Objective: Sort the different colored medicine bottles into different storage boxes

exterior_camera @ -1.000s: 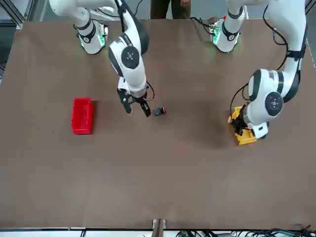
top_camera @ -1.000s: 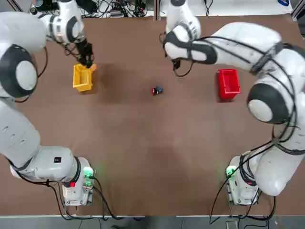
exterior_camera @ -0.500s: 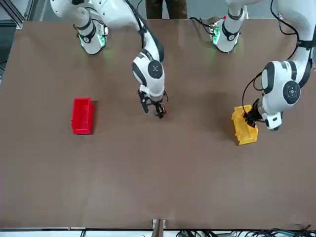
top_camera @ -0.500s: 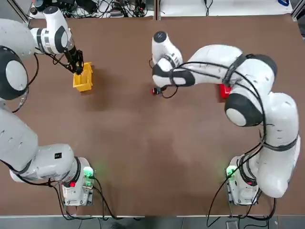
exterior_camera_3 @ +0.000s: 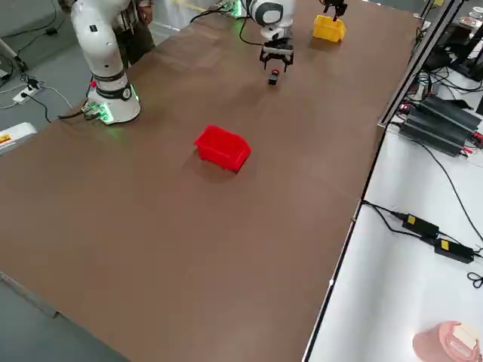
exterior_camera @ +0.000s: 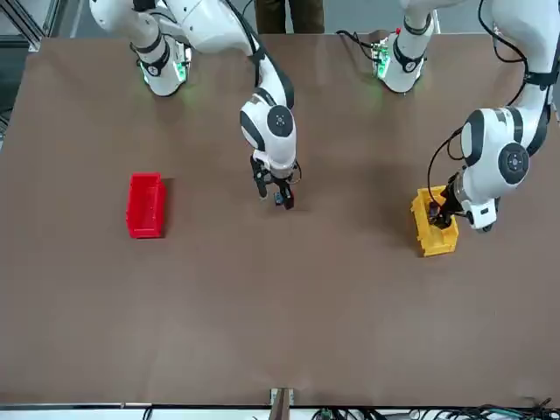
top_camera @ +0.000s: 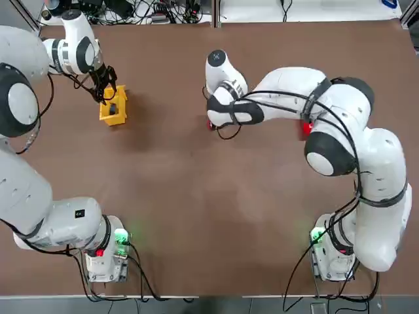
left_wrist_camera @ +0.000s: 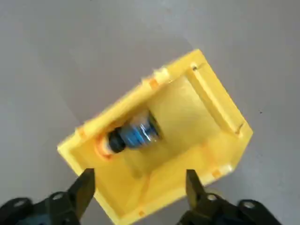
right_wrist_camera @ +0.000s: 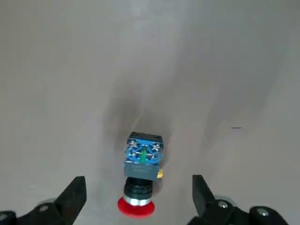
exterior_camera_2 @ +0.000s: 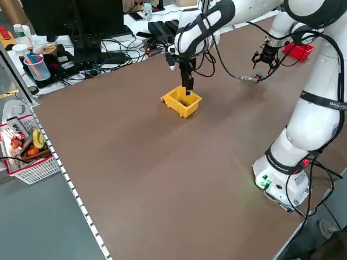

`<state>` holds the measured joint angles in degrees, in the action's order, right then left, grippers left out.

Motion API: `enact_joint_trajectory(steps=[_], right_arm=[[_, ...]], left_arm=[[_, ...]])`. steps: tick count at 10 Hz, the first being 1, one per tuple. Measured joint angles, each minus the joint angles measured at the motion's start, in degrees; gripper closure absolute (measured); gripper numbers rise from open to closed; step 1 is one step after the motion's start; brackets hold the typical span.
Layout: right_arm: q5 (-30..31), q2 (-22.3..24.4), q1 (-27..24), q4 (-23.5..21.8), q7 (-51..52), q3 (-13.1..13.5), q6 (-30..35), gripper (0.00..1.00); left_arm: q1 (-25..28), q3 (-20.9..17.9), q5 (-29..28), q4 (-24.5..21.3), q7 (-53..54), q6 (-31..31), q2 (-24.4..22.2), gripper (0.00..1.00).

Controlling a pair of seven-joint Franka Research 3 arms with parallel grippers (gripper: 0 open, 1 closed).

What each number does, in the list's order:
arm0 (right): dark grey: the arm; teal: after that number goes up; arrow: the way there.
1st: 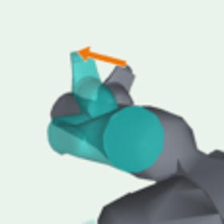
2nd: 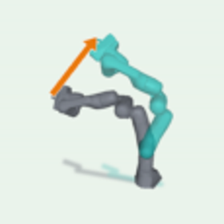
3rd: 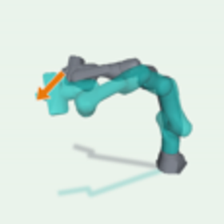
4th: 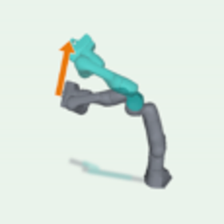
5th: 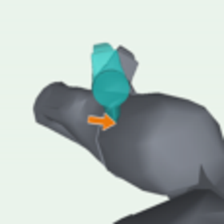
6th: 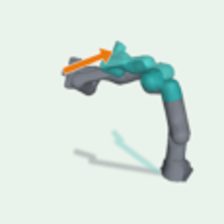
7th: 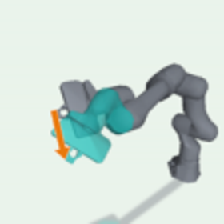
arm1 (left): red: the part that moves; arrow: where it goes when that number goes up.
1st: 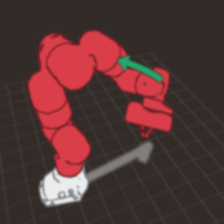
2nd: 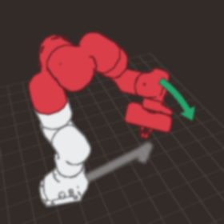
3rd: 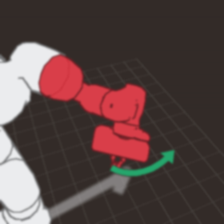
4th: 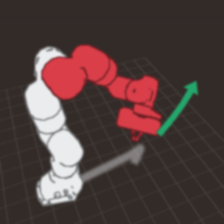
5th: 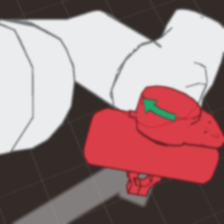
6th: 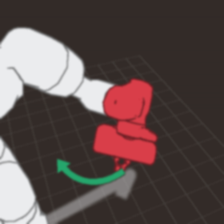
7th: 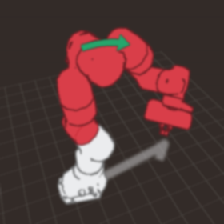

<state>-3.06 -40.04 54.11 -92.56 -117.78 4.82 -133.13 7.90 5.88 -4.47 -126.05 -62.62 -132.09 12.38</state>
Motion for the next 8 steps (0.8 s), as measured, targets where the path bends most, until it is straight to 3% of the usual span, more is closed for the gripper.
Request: enact_joint_trajectory(steps=[1, 4, 6, 8], right_arm=[[0.01, -0.82, 0.41, -0.02, -0.08, 0.00, -0.32, 0.00], [0.04, -1.33, 1.51, -0.23, -0.40, 0.05, -0.86, 0.00], [0.13, -1.79, 1.66, -0.37, -0.42, 0.09, -1.41, 0.00], [0.75, -3.16, 2.04, -0.43, -0.49, 0.22, -2.22, 0.00]], left_arm=[[0.22, -0.02, 0.00, 0.39, 0.67, 0.09, -0.43, 0.00], [0.76, 0.54, -0.02, 3.99, 7.48, 3.52, -6.40, 0.00], [0.57, 2.87, -0.01, 12.58, 14.17, 17.85, -10.16, 0.00], [0.57, 3.81, 0.55, 21.43, 25.66, 28.55, -11.05, 0.00]])
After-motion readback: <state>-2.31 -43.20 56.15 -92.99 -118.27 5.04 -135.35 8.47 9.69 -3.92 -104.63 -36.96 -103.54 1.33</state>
